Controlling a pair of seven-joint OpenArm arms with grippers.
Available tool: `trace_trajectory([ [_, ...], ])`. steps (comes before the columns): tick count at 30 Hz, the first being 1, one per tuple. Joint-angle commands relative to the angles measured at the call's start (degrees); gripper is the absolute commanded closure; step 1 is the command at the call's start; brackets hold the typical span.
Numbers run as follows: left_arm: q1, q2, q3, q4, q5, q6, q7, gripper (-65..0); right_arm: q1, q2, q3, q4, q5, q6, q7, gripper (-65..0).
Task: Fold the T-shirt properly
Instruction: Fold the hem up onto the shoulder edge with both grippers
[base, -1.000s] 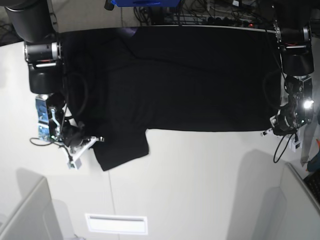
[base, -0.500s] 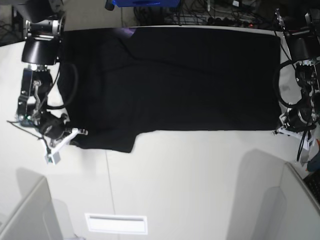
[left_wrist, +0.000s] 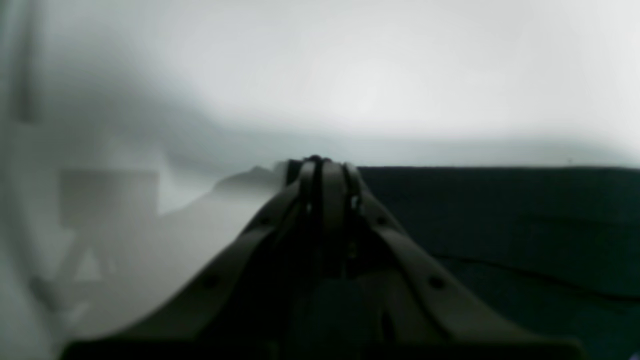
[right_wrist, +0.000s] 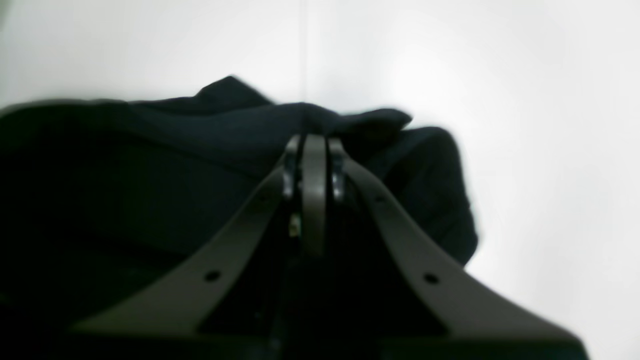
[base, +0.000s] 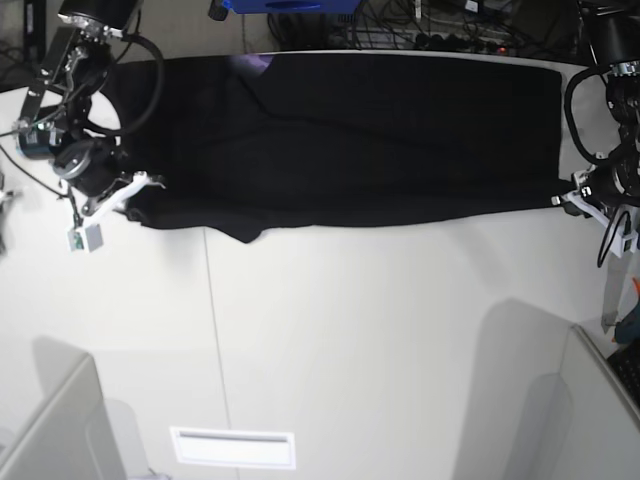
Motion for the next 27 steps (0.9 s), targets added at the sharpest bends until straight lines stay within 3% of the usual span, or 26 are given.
trace_trajectory([
  [1, 1.01, -1.79, -0.88, 0.90, -0.23, -0.35, 0.00, 0.0, -0.21, 0.87, 1.87, 1.07, 2.32, 0.03, 1.11, 0.0],
  [8, 8.22, -3.54, -1.14, 6.61, -0.15, -4.04, 0.00, 0.0, -6.36, 0.96, 9.08, 3.09, 16.21, -0.06, -3.29, 0.0],
  [17, 13.67, -3.54, -1.23, 10.13, 0.03, -4.30, 0.00, 0.0, -16.12, 0.87, 11.80, 3.27, 27.82, -0.24, -1.88, 0.0],
  [21, 15.86, -4.95, -1.23, 10.22, -0.06, -4.39, 0.00, 0.0, -17.17, 0.96, 12.95, 3.27, 27.38, -0.24, -2.23, 0.0],
  [27, 19.12, -5.21, -1.14, 12.15, 0.03, -4.39, 0.00, 0.0, -18.40, 0.52, 9.60, 2.92, 18.85, -0.06, -1.62, 0.0],
])
